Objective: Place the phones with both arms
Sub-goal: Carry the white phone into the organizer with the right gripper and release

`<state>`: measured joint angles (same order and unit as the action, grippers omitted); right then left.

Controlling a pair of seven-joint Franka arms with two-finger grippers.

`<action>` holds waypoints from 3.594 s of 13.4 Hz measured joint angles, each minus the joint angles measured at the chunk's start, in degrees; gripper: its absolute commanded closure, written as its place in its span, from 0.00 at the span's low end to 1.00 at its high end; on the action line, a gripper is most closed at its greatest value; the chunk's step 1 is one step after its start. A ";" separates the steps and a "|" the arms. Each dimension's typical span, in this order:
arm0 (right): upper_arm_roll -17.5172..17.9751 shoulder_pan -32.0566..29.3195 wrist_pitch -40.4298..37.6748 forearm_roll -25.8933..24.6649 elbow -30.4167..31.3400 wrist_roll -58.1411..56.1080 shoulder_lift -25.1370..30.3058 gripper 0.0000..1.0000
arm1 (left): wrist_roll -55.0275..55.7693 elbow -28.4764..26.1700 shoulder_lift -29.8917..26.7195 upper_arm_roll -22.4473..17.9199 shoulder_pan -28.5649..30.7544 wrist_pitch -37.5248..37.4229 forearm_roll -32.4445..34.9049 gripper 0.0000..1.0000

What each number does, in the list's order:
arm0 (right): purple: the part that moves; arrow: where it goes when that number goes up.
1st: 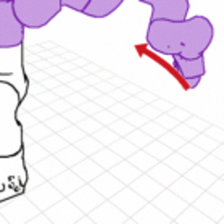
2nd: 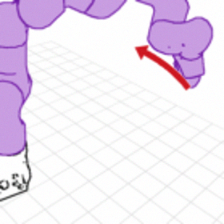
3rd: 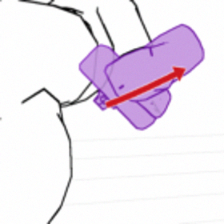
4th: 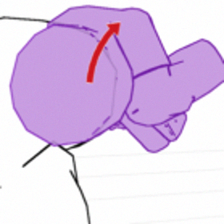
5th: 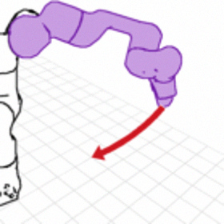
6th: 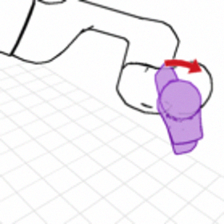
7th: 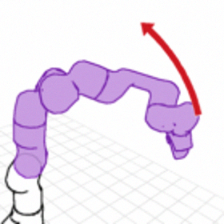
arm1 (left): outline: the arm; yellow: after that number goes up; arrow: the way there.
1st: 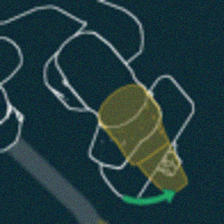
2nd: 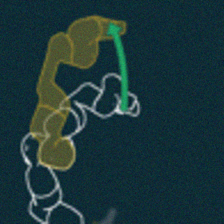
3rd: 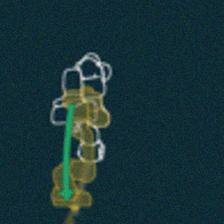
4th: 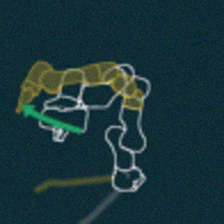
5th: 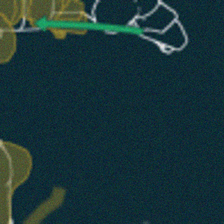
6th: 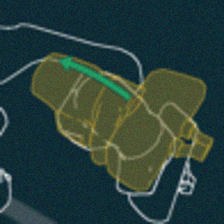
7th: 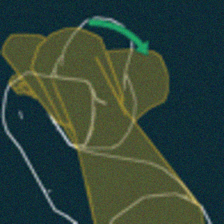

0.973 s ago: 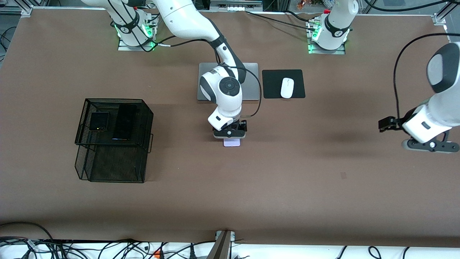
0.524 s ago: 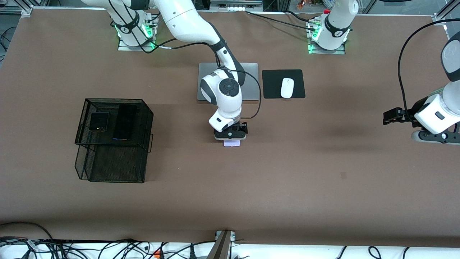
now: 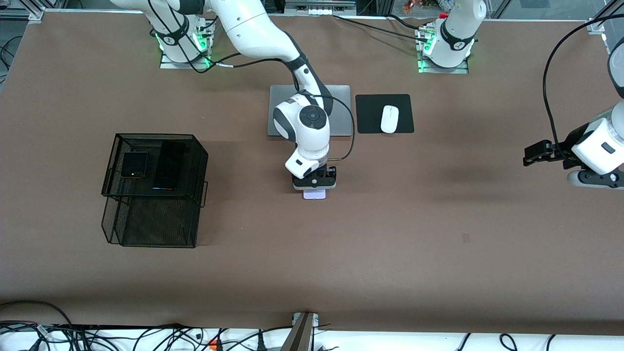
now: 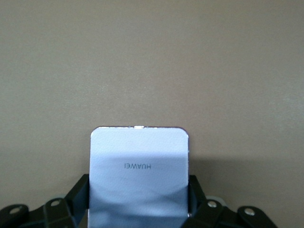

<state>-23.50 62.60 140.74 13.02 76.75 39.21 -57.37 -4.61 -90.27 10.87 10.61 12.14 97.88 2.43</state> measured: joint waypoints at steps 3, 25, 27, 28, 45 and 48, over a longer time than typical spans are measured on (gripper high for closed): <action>-2.94 -0.06 -3.62 0.00 -1.29 0.00 0.88 1.00 | 0.00 -0.39 -0.86 0.01 0.00 -0.03 -0.02 0.00; -20.61 -24.31 -17.72 21.74 14.85 -53.04 14.43 0.97 | -0.04 -1.34 -0.99 -0.18 0.27 -0.93 -0.03 0.00; -20.62 -24.38 -17.72 22.32 16.32 -53.47 14.37 0.58 | -0.05 -1.43 -0.98 -0.18 0.34 -0.93 -0.03 0.00; -20.62 -24.40 -17.72 22.62 16.95 -53.64 14.36 0.09 | -0.05 -1.47 -0.94 -0.19 0.39 -0.93 -0.03 0.00; -34.53 -19.15 -44.14 22.83 4.49 -49.97 22.49 0.01 | -0.08 -1.58 -0.80 -0.19 0.64 -0.93 -0.03 0.00; -43.23 -11.92 -52.28 22.09 4.41 -48.04 25.34 0.01 | -0.08 -1.60 -0.80 -0.19 0.64 -0.93 -0.03 0.00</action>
<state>-66.73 50.68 88.46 35.11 81.16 -8.82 -32.03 -4.69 -91.87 10.07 10.42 12.78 96.95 2.40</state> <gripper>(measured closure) 0.004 0.000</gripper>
